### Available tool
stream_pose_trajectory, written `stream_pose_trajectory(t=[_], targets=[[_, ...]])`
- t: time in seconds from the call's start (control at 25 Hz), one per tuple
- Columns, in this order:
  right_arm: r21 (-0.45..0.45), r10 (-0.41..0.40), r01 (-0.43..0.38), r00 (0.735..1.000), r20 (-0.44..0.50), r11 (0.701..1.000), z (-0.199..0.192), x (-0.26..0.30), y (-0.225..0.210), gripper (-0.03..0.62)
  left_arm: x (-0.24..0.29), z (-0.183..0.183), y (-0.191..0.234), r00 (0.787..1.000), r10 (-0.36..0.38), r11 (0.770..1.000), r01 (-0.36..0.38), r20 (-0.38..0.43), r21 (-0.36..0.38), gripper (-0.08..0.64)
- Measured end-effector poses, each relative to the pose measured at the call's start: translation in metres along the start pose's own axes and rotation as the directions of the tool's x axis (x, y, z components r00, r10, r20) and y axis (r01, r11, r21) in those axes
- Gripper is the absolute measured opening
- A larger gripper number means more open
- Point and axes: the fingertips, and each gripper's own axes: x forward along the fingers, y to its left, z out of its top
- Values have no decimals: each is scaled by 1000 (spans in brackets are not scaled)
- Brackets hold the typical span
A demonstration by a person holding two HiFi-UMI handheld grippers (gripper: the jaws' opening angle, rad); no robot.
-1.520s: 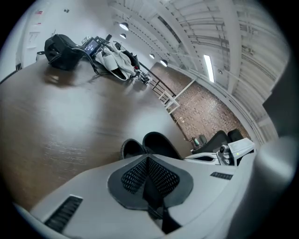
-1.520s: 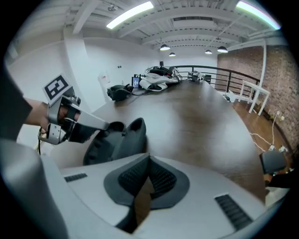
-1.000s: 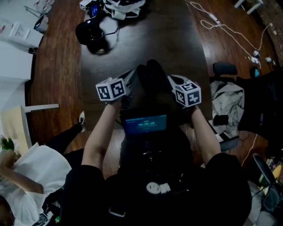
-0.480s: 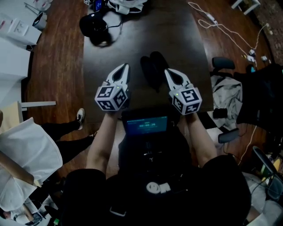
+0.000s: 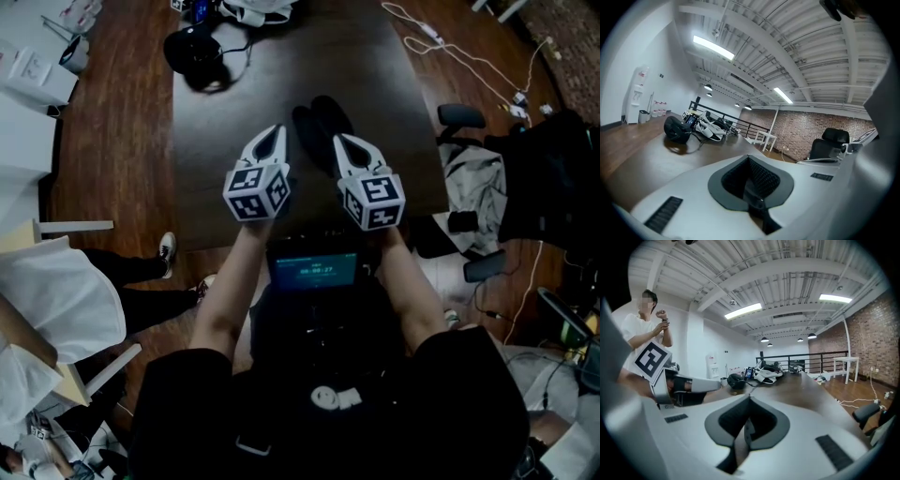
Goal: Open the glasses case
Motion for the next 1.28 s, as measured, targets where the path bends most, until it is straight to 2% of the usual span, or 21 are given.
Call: stream_pose_trajectory(t=[0.24, 0.4, 0.56, 0.8, 0.96, 1.28], targets=[[1, 33, -33, 999, 8, 999, 0, -11, 7, 3, -8, -7, -20, 1000, -7, 1000, 7, -7, 7, 0], [-21, 73, -72, 997, 12, 997, -8, -27, 14, 3, -20, -15, -33, 1000, 17, 1000, -17, 6, 15, 0], [-39, 74, -74, 997, -3, 996, -20, -67, 11, 3, -39, -32, -65, 1000, 23, 1000, -23, 8, -2, 0], [-43, 91, -89, 995, 31, 995, -19, -116, 29, 3, -90, -33, -97, 998, 46, 998, -48, 36, 42, 0], [-47, 121, -118, 991, 55, 992, -17, -144, 35, 5, -112, -40, -114, 995, 99, 993, -100, 26, 64, 0], [-50, 129, -127, 991, 38, 991, -49, -232, 39, 5, -156, -82, -185, 996, 83, 994, -84, 13, 76, 0]])
